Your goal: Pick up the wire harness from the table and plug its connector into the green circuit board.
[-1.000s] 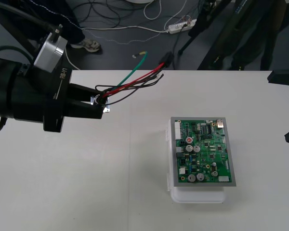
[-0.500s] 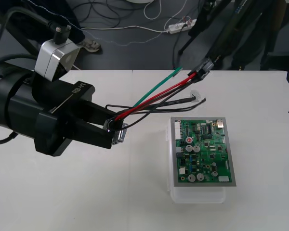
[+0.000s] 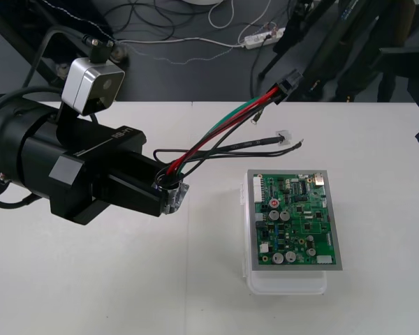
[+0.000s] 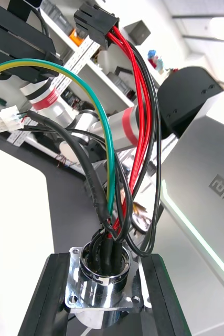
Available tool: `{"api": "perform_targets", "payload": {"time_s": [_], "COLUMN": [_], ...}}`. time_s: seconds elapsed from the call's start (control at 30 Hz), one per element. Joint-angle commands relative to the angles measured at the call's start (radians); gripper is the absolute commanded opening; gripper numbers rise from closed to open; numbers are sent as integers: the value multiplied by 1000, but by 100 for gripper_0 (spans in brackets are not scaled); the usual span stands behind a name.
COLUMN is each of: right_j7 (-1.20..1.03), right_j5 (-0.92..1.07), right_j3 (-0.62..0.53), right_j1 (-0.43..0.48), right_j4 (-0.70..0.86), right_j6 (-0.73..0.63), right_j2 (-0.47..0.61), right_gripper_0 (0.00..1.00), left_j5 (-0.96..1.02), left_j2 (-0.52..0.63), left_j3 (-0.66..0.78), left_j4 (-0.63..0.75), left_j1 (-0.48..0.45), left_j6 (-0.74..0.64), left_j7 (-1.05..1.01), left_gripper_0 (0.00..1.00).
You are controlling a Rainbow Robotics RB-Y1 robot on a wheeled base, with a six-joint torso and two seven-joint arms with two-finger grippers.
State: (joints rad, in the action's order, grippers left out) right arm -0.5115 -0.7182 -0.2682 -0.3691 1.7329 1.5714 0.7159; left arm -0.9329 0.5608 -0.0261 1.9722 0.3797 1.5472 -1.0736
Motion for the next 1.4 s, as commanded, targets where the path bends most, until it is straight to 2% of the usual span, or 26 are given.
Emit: {"api": "perform_targets", "payload": {"time_s": [0.03,0.37,0.73,1.0,1.4], "right_j7": [18,28,21,18,16], "right_j5": [16,10,40,114,158], "right_j3": [34,101,107,155,182], "right_j1": [-82,-165,-248,-245,-175], "right_j4": [-9,-84,-116,-105,-6], "right_j6": [-1,-1,-1,-1,-1], "right_j2": [-9,-42,-101,-102,-150], "right_gripper_0": [100,100,100,100,100], "left_j5": [39,89,98,124,141], "left_j2": [-19,-39,-38,-33,-35], "left_j3": [-15,-95,-193,-219,-222], "left_j4": [-4,-24,-55,-59,-87], "left_j1": [38,45,100,99,82], "left_j6": [24,24,24,24,24], "left_j7": [-74,-95,-92,-94,-89], "left_gripper_0": [0,0,0,0,0]}}
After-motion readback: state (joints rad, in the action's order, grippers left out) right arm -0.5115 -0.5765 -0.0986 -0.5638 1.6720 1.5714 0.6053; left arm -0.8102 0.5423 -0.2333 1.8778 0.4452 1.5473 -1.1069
